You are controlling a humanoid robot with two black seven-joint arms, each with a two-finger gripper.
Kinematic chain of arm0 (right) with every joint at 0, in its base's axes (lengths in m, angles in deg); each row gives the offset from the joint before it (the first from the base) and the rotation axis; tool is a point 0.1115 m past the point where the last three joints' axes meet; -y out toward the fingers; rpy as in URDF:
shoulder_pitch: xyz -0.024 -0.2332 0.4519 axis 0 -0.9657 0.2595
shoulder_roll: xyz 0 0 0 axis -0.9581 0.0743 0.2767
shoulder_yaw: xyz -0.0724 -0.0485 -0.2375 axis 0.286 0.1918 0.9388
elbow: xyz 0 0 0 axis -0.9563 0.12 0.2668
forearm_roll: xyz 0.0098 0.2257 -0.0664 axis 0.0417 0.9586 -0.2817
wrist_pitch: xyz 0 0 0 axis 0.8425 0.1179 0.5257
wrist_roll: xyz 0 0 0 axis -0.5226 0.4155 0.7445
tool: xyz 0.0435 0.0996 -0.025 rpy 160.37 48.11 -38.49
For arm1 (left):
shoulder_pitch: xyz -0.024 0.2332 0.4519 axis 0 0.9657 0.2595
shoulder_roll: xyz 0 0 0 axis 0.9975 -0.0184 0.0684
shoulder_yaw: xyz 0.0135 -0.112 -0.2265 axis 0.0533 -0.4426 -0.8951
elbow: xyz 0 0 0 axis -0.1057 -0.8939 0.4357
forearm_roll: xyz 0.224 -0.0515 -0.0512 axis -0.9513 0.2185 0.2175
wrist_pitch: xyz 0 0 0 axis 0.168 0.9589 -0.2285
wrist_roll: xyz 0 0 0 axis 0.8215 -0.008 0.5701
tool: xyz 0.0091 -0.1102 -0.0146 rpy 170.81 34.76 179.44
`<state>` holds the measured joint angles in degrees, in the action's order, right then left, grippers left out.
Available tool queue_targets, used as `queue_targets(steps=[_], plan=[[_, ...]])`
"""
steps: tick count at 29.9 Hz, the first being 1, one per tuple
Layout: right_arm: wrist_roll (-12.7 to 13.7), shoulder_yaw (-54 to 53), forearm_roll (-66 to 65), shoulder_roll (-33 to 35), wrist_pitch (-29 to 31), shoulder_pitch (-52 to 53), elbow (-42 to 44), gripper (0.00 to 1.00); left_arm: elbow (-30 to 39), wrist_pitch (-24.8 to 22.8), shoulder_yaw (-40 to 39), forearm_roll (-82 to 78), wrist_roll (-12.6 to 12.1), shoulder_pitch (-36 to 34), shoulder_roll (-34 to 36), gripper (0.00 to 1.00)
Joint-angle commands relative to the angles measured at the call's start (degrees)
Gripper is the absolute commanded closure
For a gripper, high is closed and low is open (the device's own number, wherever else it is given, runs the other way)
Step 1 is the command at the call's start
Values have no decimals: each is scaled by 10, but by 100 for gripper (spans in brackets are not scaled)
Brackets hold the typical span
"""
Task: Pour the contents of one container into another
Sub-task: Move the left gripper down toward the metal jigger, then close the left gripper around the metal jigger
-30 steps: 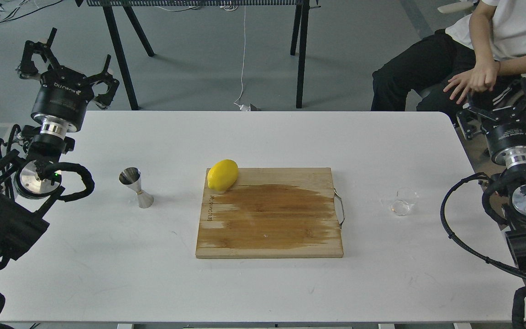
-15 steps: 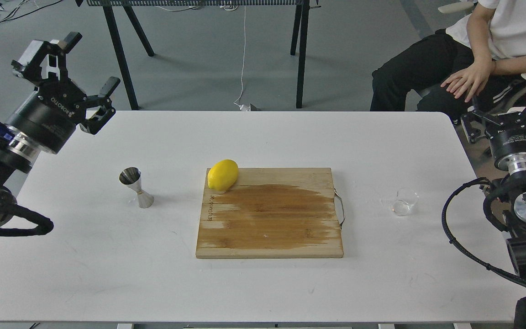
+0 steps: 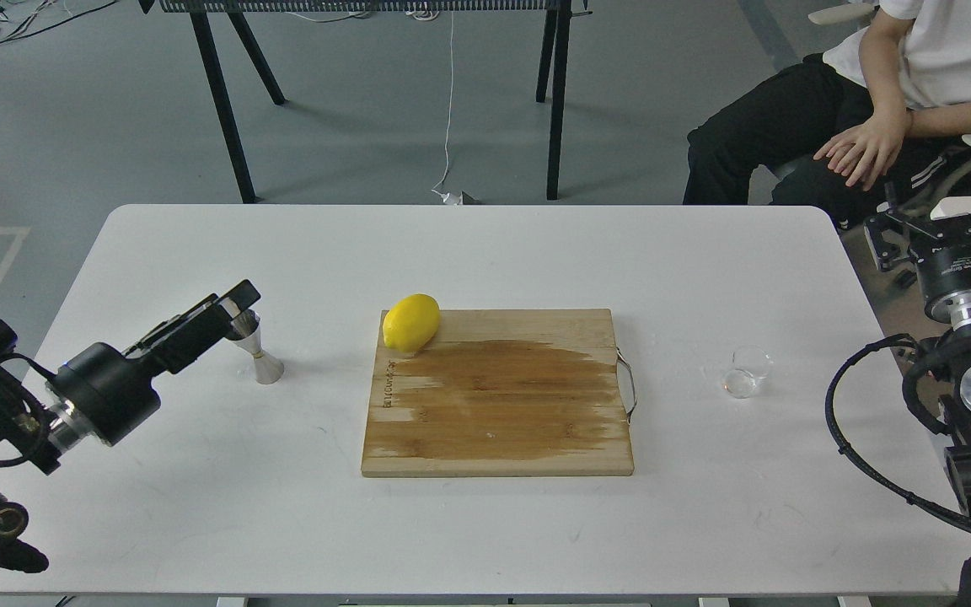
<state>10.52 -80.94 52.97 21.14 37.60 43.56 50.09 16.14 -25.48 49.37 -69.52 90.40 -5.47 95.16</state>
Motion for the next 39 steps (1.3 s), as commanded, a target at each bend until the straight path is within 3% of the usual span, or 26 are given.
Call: queue_targets(steps=[1,4,8,14,21,25,30,36,39], plan=[[0,0,-1,4,0,-1,0,0,-90,48,36,-133,-17,0,-37,9],[0,0,-1,8,0,-1,0,0,-202,55,36,-225,-25,-5,-95,9],[0,-1,-1,9,0,-3,0,0,-346,122,37,-338,-25,-16,-168,12],[0,-1,0,9,0,-5,-1,0,-517,122,37,-383,-24,-79,-281,14],[0,-2,-1,15,0,-5,-1,0,-556,122,34,-382,-27,-114,-319,17],[0,-2,-1,17,0,-5,0,0,-605,122,34,-373,-26,-137,-334,24],[0,-1,-1,16,0,-5,0,0,-613,122,37,-325,-25,-151,-340,35],[0,-1,-1,17,0,-5,0,0,-613,122,38,-321,-19,-152,-340,59],[0,-1,-1,17,0,-5,1,0,-613,122,38,-321,-18,-151,-338,65]])
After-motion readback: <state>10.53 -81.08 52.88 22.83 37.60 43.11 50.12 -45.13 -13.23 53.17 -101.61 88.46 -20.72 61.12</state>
